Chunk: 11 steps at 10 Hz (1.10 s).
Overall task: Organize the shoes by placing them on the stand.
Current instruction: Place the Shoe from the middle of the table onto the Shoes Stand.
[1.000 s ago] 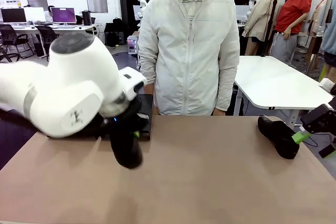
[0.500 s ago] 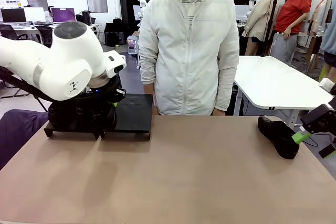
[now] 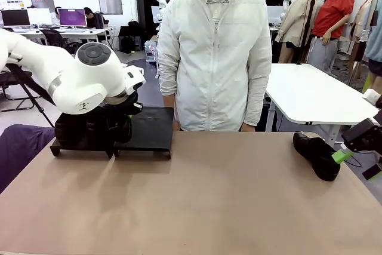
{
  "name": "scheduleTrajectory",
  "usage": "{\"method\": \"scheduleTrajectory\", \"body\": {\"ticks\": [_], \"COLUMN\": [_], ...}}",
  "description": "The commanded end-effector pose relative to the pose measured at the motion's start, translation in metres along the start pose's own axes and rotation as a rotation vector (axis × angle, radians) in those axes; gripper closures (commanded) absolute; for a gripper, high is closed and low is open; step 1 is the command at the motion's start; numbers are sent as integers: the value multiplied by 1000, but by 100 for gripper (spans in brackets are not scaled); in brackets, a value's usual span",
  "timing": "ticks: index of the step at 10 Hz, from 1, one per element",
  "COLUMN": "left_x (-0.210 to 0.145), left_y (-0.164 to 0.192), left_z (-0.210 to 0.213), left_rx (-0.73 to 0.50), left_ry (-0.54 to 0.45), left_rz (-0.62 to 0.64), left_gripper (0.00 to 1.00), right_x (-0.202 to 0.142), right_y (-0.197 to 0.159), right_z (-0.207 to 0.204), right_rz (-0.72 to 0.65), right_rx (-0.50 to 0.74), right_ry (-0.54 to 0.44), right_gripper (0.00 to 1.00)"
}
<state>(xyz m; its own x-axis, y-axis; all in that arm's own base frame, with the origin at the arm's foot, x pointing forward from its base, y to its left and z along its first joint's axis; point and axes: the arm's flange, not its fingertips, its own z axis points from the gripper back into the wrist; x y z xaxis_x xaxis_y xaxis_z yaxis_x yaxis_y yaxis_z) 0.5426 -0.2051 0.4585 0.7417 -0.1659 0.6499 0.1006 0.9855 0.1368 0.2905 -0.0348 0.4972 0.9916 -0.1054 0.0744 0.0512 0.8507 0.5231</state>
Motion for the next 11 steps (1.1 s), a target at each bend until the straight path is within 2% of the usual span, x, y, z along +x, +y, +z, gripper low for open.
{"method": "scheduleTrajectory", "body": {"ticks": [1,5,9,10,11], "left_x": [13,24,32,33,34], "left_y": [-15,-14,-14,-14,-14], "left_z": [-14,-51,-60,-62,-63], "left_rx": [25,5,-28,-29,-36], "left_ry": [12,-1,54,57,57], "left_rz": [10,29,28,31,31], "left_gripper": [100,100,100,42,0], "right_x": [0,0,0,0,0], "right_y": [1,1,1,1,1], "right_z": [2,2,2,2,2], "right_rz": [5,5,5,5,5], "right_rx": [22,22,22,22,22], "right_ry": [1,1,1,1,1], "right_gripper": [0,0,0,0,0]}}
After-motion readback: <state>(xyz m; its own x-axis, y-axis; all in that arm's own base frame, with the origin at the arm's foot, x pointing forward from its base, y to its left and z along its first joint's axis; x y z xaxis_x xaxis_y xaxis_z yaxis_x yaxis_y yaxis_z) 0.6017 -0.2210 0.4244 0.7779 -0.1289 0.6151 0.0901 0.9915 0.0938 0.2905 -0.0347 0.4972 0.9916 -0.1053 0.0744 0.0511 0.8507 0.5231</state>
